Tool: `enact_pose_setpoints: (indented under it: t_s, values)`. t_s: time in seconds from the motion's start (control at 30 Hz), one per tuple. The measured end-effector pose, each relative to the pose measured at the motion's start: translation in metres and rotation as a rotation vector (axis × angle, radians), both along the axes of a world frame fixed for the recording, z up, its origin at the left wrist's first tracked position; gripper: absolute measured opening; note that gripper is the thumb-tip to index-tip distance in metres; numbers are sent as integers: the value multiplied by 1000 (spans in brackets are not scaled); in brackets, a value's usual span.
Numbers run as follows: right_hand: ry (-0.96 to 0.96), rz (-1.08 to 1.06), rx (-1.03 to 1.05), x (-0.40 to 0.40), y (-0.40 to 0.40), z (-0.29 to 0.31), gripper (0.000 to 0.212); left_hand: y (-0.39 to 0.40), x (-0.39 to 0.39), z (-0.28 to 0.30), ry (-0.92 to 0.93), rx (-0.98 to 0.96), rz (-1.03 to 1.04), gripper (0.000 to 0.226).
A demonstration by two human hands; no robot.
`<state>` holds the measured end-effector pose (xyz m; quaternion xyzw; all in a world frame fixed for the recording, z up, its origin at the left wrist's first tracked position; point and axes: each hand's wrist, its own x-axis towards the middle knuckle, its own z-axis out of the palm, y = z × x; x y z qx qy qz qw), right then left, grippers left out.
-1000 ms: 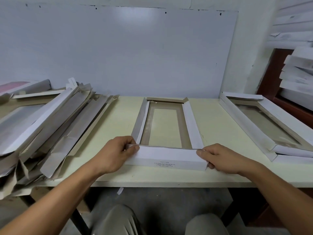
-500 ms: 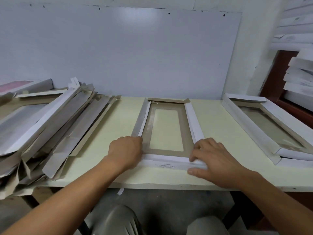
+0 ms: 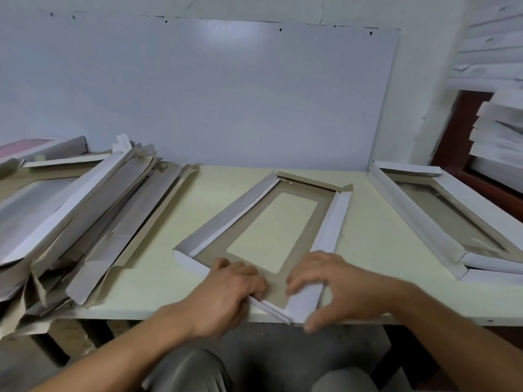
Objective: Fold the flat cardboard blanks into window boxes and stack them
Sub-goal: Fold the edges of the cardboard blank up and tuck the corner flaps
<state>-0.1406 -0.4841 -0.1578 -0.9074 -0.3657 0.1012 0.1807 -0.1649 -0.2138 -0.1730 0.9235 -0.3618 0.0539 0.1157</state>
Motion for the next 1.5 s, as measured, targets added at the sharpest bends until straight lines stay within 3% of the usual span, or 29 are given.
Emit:
enact_pose_setpoints:
  t_s: [0.3, 0.43, 0.5, 0.57, 0.63, 0.73, 0.8, 0.87, 0.97, 1.03, 1.1, 1.27, 1.43, 1.5]
  values:
    - [-304, -154, -500, 53, -71, 15, 23, 102, 35, 27, 181, 83, 76, 34]
    - [-373, -92, -525, 52, -52, 14, 15, 124, 53, 33, 254, 32, 146, 33]
    - [-337, -86, -505, 49, -37, 16, 19, 129, 59, 39, 203, 107, 275, 37]
    - [-260, -97, -493, 45, -21, 17, 23, 123, 59, 48, -13, 95, 401, 51]
    - [-180, -118, -448, 42, 2, 15, 24, 100, 48, 55, -206, -178, 402, 51]
    - [-99, -172, -345, 42, 48, 17, 28, 41, 5, 51, -187, -444, 118, 35]
    - [-57, -227, -290, 49, 78, 20, 31, 3, -18, 39, -85, -442, -95, 34]
    - [-4, -332, -204, 57, 101, 20, 37, -25, -27, 20, -49, -336, -245, 46]
    - [219, -555, 139, 68, 118, 16, 41, -40, -24, -8, -64, -102, -229, 66]
    - [401, -600, 360, 70, 115, 16, 32, -36, -16, -16, -101, -58, -234, 46]
    - [499, -534, 443, 70, 102, 16, 26, -27, -8, -15, -111, -81, -250, 24]
    - [337, -262, 24, 57, 38, 22, 36, -4, 9, -10, -10, -133, -274, 23]
    - [383, -154, -105, 20, 1, 25, 50, 7, 13, 1, 239, -172, -230, 49]
    - [284, -142, -149, 7, -3, 21, 45, 12, 12, 8, 329, -224, -187, 38]
